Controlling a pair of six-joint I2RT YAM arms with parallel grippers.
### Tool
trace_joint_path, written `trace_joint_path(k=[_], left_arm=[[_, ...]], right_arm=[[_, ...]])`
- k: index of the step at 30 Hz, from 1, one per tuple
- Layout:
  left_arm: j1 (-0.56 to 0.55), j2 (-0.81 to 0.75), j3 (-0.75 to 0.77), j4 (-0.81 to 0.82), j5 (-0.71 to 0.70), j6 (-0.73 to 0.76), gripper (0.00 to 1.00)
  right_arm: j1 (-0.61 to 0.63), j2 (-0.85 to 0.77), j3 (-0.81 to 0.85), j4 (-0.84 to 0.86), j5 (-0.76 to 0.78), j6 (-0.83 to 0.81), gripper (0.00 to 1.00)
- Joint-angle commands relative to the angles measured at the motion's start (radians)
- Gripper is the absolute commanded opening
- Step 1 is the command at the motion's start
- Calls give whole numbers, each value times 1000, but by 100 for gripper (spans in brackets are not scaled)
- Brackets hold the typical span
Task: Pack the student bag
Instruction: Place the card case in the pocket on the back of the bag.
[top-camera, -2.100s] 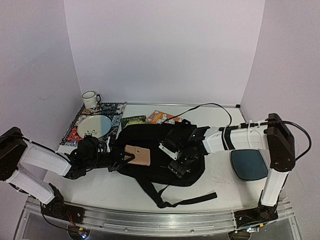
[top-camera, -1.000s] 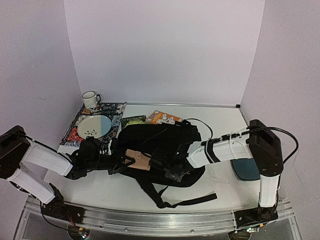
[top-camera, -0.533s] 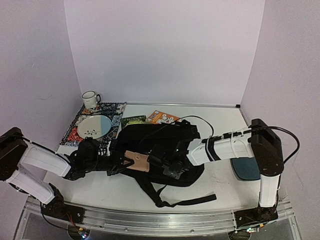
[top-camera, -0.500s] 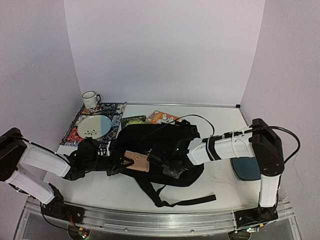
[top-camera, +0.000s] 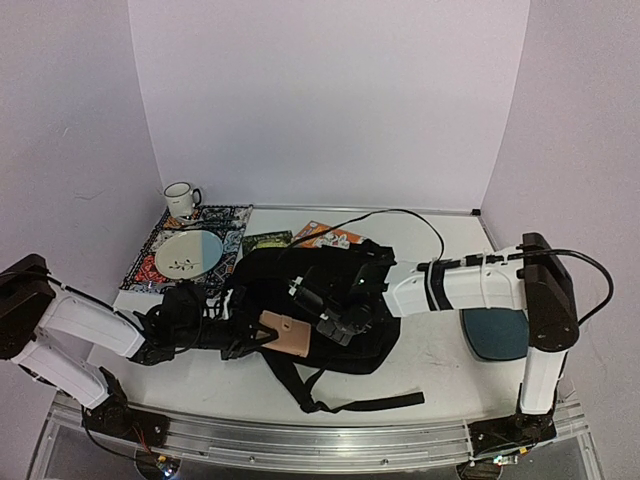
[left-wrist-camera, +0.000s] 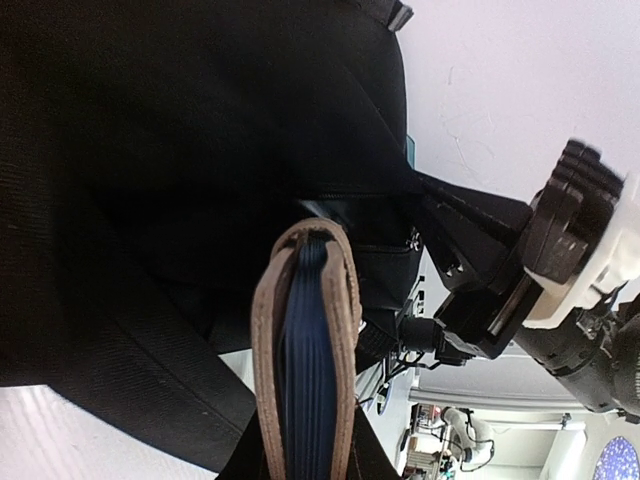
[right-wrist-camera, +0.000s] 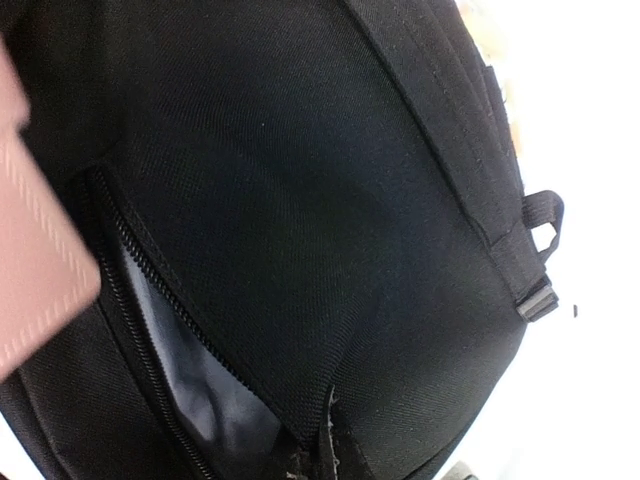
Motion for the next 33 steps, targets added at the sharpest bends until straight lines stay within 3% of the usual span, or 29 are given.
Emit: trace_joint_path(k=[1, 15, 21, 26, 33], left_arm=[[-45, 35, 76, 42, 13, -20, 0], [-83, 207, 221, 68, 44, -33, 0], [-100, 287, 245, 165, 82, -93, 0], [-99, 230, 134, 298, -39, -183, 0], [-99, 202, 79, 450, -132, -245, 0]], right_arm=[[3, -60, 71, 50, -16, 97, 0], [3, -57, 88, 126, -103, 224, 0], [3, -61, 85, 148, -111, 271, 0], [4, -71, 68, 159, -79, 341, 0], [8, -76, 47, 191, -154, 434, 0]])
